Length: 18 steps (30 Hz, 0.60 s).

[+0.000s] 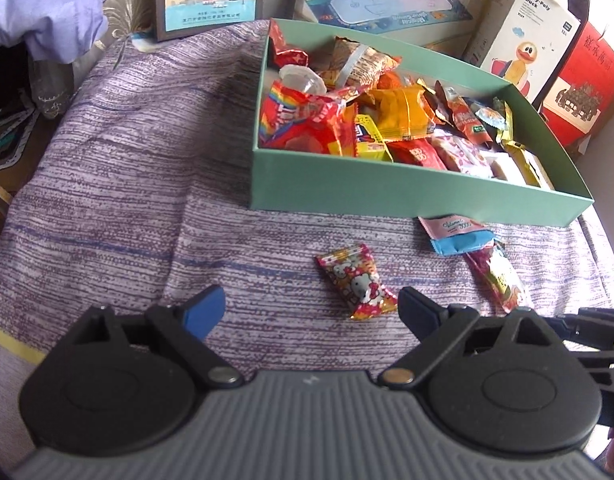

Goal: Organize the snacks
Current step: 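Grasp the round brown lollipop with the right gripper while the left grasps the Hello Kitty candy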

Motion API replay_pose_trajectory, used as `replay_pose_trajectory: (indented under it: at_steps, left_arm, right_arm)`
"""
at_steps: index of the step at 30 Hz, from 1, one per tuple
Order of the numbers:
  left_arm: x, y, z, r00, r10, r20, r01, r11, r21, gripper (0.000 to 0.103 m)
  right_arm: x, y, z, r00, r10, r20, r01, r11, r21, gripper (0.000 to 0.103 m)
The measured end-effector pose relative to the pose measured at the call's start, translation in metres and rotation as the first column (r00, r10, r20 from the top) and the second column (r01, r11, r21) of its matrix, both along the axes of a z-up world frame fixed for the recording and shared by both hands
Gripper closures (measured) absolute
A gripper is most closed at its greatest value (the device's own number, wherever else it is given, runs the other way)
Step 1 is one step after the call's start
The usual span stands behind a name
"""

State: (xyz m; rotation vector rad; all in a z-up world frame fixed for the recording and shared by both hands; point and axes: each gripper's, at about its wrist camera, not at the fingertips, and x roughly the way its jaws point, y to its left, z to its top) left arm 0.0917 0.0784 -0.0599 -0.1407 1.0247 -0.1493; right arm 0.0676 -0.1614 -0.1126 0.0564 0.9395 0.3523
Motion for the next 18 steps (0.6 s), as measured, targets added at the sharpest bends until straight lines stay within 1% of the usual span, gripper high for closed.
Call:
replay_pose_trajectory:
  at_steps: [2,3,4,5,7,8,9,10,12,15,18]
  left_arm:
    - [0.006,-0.010,-0.002,1.000,-0.010,-0.007,0.010,1.000,0.015,0.010]
    - [0.009,-0.016,-0.004,1.000,-0.018,-0.012,0.018,1.000,0.022,0.015]
    - [0.012,-0.022,-0.006,0.999,-0.028,-0.017,0.029,0.999,0.027,0.026]
    - [0.015,-0.027,-0.009,0.999,-0.041,-0.025,0.042,0.999,0.028,0.033]
    - [0.015,-0.037,-0.011,0.999,-0.049,-0.015,0.050,0.997,0.064,0.054]
    - [0.015,-0.042,-0.012,0.998,-0.063,-0.009,0.063,0.995,0.078,0.057]
    - [0.015,-0.045,-0.012,0.997,-0.074,-0.004,0.074,0.993,0.089,0.064]
    - [0.013,-0.047,-0.012,0.996,-0.084,0.001,0.083,0.992,0.099,0.077]
    - [0.010,-0.047,-0.013,0.995,-0.095,0.014,0.093,0.990,0.104,0.083]
    - [0.002,-0.042,-0.011,0.996,-0.088,0.024,0.085,0.991,0.103,0.084]
    - [-0.002,-0.036,-0.006,0.996,-0.085,0.030,0.082,0.993,0.083,0.084]
  right_arm:
    - [-0.001,-0.011,0.000,1.000,-0.026,-0.008,0.026,0.999,0.025,0.068]
    - [-0.001,-0.017,-0.001,0.999,-0.040,-0.017,0.040,0.998,0.040,0.068]
    - [-0.001,-0.020,-0.003,0.998,-0.052,-0.028,0.054,0.997,0.058,0.068]
    - [-0.001,-0.024,-0.004,0.997,-0.061,-0.036,0.064,0.995,0.076,0.067]
    - [-0.001,-0.031,-0.006,0.996,-0.078,-0.050,0.083,0.990,0.110,0.068]
    - [-0.001,-0.033,-0.006,0.995,-0.081,-0.053,0.087,0.989,0.119,0.068]
    - [-0.001,-0.033,-0.006,0.995,-0.084,-0.055,0.090,0.988,0.126,0.068]
    - [-0.001,-0.034,-0.006,0.995,-0.085,-0.056,0.092,0.987,0.131,0.068]
    - [0.001,-0.034,-0.005,0.995,-0.085,-0.057,0.092,0.986,0.142,0.068]
    - [0.000,-0.037,-0.001,0.995,-0.084,-0.049,0.091,0.983,0.158,0.068]
    - [-0.001,-0.038,0.007,0.995,-0.089,-0.038,0.094,0.979,0.181,0.068]
